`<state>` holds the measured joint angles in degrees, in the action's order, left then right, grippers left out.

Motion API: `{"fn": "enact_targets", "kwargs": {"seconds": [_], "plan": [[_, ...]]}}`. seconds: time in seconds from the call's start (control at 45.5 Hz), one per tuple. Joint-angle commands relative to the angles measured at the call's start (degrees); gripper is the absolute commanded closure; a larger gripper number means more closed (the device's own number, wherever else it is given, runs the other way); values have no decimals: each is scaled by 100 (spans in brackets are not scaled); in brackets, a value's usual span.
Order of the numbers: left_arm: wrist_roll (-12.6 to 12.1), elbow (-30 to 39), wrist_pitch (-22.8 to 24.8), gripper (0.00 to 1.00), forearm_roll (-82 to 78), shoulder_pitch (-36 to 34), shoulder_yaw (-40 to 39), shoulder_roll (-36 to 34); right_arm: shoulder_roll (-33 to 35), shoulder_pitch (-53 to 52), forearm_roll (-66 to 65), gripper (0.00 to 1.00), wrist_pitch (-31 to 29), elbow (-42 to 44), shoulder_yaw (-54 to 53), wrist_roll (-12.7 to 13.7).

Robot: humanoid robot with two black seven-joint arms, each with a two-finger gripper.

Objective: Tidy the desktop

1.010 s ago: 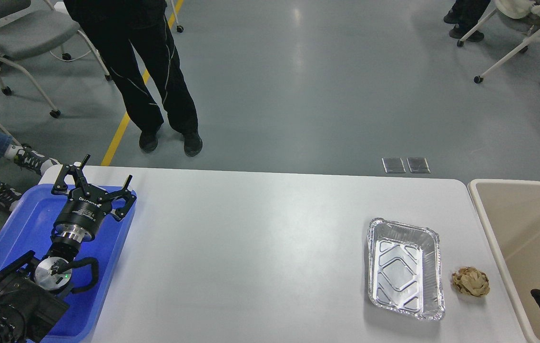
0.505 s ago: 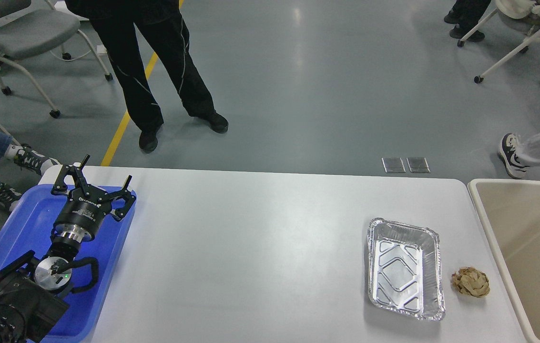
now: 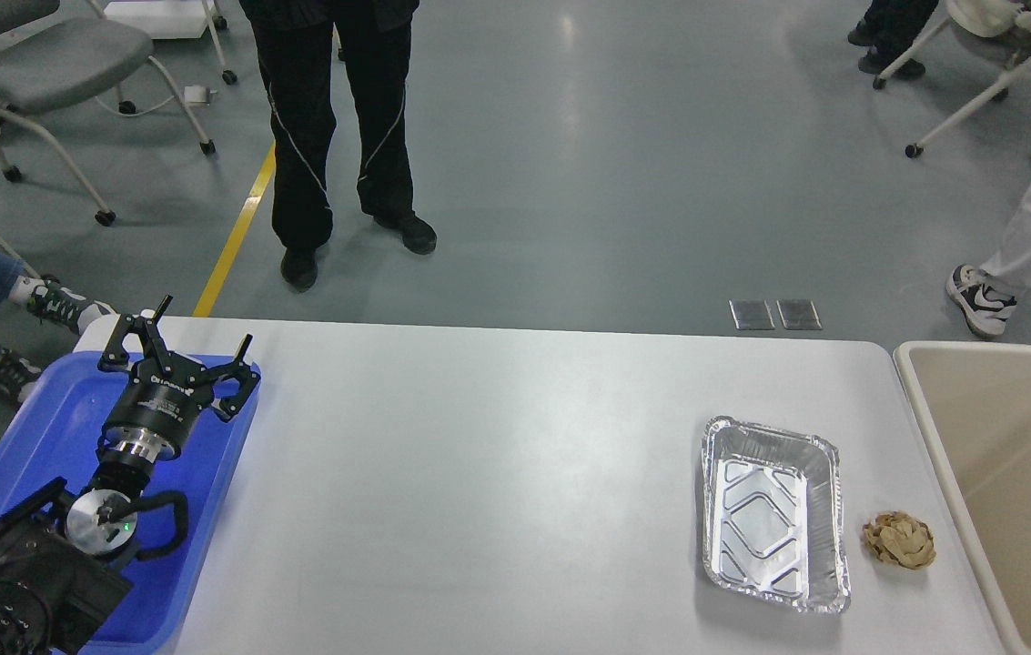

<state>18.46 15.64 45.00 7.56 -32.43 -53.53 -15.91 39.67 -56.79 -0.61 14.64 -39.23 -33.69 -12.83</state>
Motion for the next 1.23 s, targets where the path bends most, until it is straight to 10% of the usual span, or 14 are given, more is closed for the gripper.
{"fn": "enact_targets", "kwargs": {"seconds": [0.0, 0.263, 0.549, 1.208], "plan": [[0, 0, 0, 0, 0, 0, 0, 0, 120, 124, -414, 0, -58, -849, -1280, 0], [0, 0, 0, 0, 0, 0, 0, 0, -196, 1160, -449, 0, -1437, -1095, -2273, -202], [0, 0, 0, 0, 0, 0, 0, 0, -1075, 2303, -1072, 0, -1746, -1043, -2160, -2180], [0, 0, 0, 0, 0, 0, 0, 0, -1858, 3113, -1196, 0, -1719, -796, -2142, -2198]]}}
